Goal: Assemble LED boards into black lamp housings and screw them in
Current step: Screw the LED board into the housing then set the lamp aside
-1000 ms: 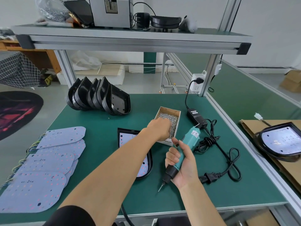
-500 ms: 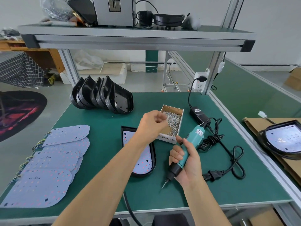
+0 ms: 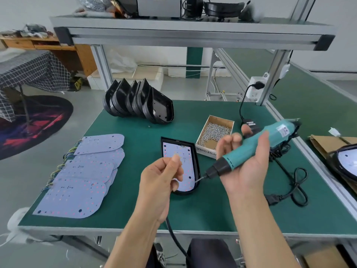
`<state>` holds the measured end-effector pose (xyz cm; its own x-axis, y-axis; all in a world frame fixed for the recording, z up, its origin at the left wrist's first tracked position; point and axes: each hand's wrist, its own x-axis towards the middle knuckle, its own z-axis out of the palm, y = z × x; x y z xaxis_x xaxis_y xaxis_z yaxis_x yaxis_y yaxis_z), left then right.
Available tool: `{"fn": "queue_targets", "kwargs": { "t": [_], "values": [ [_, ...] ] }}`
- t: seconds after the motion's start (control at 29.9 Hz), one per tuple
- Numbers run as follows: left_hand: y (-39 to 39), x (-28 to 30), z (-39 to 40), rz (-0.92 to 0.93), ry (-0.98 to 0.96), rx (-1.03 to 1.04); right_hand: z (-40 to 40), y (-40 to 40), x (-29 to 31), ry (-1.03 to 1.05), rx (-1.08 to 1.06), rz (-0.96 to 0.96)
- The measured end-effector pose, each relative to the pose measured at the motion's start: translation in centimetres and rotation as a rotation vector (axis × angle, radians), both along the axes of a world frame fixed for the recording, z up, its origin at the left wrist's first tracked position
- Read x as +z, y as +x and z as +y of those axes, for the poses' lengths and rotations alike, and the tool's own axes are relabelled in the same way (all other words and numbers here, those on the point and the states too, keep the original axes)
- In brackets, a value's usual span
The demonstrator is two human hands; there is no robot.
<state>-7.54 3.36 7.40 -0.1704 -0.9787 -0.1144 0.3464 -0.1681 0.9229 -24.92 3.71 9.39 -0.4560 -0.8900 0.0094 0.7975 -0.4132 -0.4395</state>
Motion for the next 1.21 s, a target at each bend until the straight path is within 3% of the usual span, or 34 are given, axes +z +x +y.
{"fn": "queue_targets", "kwargs": {
  "t": [0.47,0.77,0.87,1.0,1.21],
  "values": [
    [-1.0,-0.7,0.4,0.446,0.243,-0.037,-0.9,3.0,2.9,0.011,-0.106,0.026],
    [-2.1,-0.6,1.0,0.513,0.321,0.001,0.4,3.1,2.4,0.207,-0.190,0.159],
    [-2.1,-0.7,0.9,0.556,0.350,0.000,0.2,3.2,2.2,0.166,-0.205,0.177],
    [-2.1,-1.0,1.0,0.569,0.355,-0.007,-0.3,3.0,2.4,-0.019,-0.190,0.048],
    [-2.3,-1.2,1.6,0.487,0.282,0.035,-0.5,2.8,2.1,-0.041,-0.193,0.052]
  ]
}}
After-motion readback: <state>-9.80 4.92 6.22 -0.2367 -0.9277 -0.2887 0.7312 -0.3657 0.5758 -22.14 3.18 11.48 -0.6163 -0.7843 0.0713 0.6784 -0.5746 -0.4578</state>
